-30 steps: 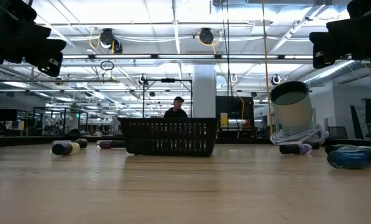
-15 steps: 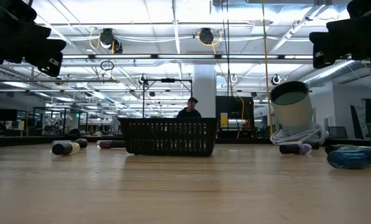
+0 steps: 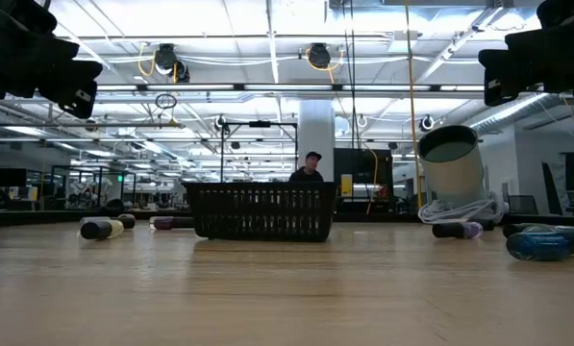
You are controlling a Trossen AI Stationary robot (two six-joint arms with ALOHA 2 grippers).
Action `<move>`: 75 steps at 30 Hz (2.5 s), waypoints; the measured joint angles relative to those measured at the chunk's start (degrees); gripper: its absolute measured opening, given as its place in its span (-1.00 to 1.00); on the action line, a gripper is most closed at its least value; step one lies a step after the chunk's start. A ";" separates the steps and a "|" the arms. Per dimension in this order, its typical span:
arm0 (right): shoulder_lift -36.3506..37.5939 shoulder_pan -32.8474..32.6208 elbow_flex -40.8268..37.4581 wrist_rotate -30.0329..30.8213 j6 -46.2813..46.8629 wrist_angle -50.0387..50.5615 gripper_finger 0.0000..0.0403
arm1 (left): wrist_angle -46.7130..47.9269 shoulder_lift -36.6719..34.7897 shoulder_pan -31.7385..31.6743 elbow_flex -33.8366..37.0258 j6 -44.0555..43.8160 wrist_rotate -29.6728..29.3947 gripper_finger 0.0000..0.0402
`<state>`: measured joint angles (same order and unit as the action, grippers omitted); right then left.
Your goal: Pick & Place Nail Polish
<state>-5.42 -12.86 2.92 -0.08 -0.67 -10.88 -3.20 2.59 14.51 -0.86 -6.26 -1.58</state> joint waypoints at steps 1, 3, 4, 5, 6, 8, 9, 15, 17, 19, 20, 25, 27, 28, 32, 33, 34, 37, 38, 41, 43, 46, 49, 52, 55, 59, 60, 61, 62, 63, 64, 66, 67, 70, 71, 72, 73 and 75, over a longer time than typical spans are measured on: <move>0.00 0.00 -0.01 -0.01 0.00 0.00 -0.28 | 0.00 0.01 0.02 -0.01 0.00 -0.01 -0.28; -0.01 0.00 0.00 -0.02 0.00 0.01 -0.28 | 0.00 0.00 0.02 0.00 0.00 0.00 -0.28; -0.01 0.00 -0.02 -0.02 0.00 -0.01 -0.28 | 0.00 0.00 0.00 0.00 0.00 -0.02 -0.28; -0.01 0.00 -0.02 0.00 0.00 0.01 -0.28 | 0.00 0.00 0.00 0.00 0.00 -0.01 -0.28; 0.01 0.00 0.00 0.00 0.00 -0.01 -0.28 | 0.00 0.01 0.01 -0.02 0.00 0.00 -0.28; 0.00 0.01 0.00 -0.01 0.04 -0.01 -0.28 | 0.00 0.00 0.01 -0.02 0.00 -0.02 -0.28; 0.00 0.00 -0.02 -0.03 0.60 -0.01 -0.28 | 0.00 0.00 0.01 0.00 0.00 -0.02 -0.28; -0.01 0.00 -0.02 0.00 13.98 -2.34 -0.28 | 0.00 0.00 0.01 -0.01 0.00 0.00 -0.28; -0.01 0.00 -0.02 0.00 15.36 -4.08 -0.28 | 0.00 0.00 0.00 0.00 0.00 -0.02 -0.28; 0.00 0.00 -0.02 -0.02 15.41 -5.48 -0.28 | 0.00 0.00 0.01 0.00 0.00 0.00 -0.28; -0.01 0.00 -0.02 -0.02 15.15 -5.68 -0.28 | 0.00 0.01 0.00 -0.01 0.00 0.00 -0.28; -0.01 0.01 -0.02 0.00 14.73 -5.60 -0.28 | 0.00 0.00 0.00 0.00 0.00 -0.02 -0.28; -0.01 0.02 -0.02 0.00 14.69 -5.59 -0.28 | 0.00 0.00 0.00 0.00 0.00 0.00 -0.28; -0.01 0.02 -0.02 0.00 14.63 -5.59 -0.28 | 0.00 0.00 0.00 -0.02 0.00 0.00 -0.28; -0.01 0.00 -0.02 1.49 14.05 -6.81 -0.28 | 0.00 0.01 0.02 0.00 0.00 0.00 -0.28; 0.01 0.00 -0.02 2.32 13.41 -7.33 -0.28 | 0.00 0.00 0.02 0.00 0.00 -0.01 -0.28; 0.01 0.00 -0.02 3.19 12.85 -7.47 -0.28 | 0.00 0.01 0.01 -0.01 0.00 -0.02 -0.28; -0.01 0.02 -0.02 5.69 9.24 -6.95 -0.28 | 0.00 0.00 0.00 0.00 0.00 0.00 -0.28; -0.01 0.00 -0.02 6.46 7.16 -6.78 -0.28 | 0.00 0.00 0.01 0.00 0.00 0.00 -0.28; -0.01 0.02 -0.02 9.03 3.10 -5.28 -0.28 | 0.00 0.00 0.00 0.00 0.00 0.00 -0.28; -0.16 0.00 -0.02 11.79 2.54 -3.48 -0.28 | 0.00 0.00 0.01 0.00 0.00 0.00 -0.28; -2.46 0.00 0.05 22.64 3.00 -1.64 -0.27 | 0.00 0.00 0.01 -0.01 0.00 -0.02 -0.28; -7.73 0.04 1.76 31.82 3.06 1.82 -0.21 | 0.00 0.00 0.02 0.00 0.00 0.00 -0.28; -16.07 0.04 5.97 37.78 6.08 6.12 -0.10 | 0.00 0.00 0.00 -0.02 0.00 0.00 -0.28; -25.69 0.09 12.38 39.66 11.47 10.97 0.01 | -0.01 0.00 0.00 -0.01 0.00 -0.02 -0.28; -38.53 1.21 21.82 40.59 20.89 24.42 0.09 | 0.07 0.00 0.02 0.00 0.00 0.00 -0.28; -41.36 1.83 24.33 40.60 23.67 27.97 0.10 | 0.00 0.00 0.00 0.00 0.00 -0.02 -0.28; -44.00 2.42 26.29 40.53 26.41 31.84 0.10 | 0.00 -0.02 0.02 0.00 0.00 -0.02 -0.28; -46.53 3.12 27.70 40.01 29.38 35.56 0.09 | 0.01 -0.01 0.00 0.00 0.00 -0.01 -0.28; -48.87 3.98 28.57 38.71 31.76 38.68 0.09 | 0.02 0.00 0.00 0.00 0.00 -0.02 -0.28; -50.72 4.88 29.01 37.04 33.81 40.70 0.08 | 0.02 0.00 0.00 0.00 0.00 -0.02 -0.28; -53.55 7.04 29.29 32.32 37.30 41.15 0.06 | 0.02 0.00 0.02 0.00 0.00 -0.02 -0.28; -54.76 8.04 29.15 29.47 38.60 41.06 0.06 | 0.02 0.00 0.00 0.00 0.00 -0.02 -0.28; -57.79 10.78 28.05 23.81 41.01 41.27 0.06 | 0.02 0.01 0.00 0.00 0.00 -0.02 -0.28; -58.32 11.52 27.79 23.21 41.58 41.22 0.06 | 0.01 0.00 0.01 0.00 0.00 -0.02 -0.28; -58.65 12.22 27.45 22.54 41.93 41.10 0.06 | 0.00 0.00 0.01 0.00 0.01 -0.02 -0.28; -58.97 12.81 27.12 22.28 42.01 41.11 0.06 | 0.02 0.00 0.00 0.00 0.00 -0.01 -0.28; -59.22 13.96 26.48 22.30 41.91 41.19 0.06 | 0.00 0.00 0.00 0.00 0.00 -0.02 -0.28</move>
<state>-64.64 1.10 29.39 22.22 41.24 30.30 -3.20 2.59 14.51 -0.86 -6.26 -1.60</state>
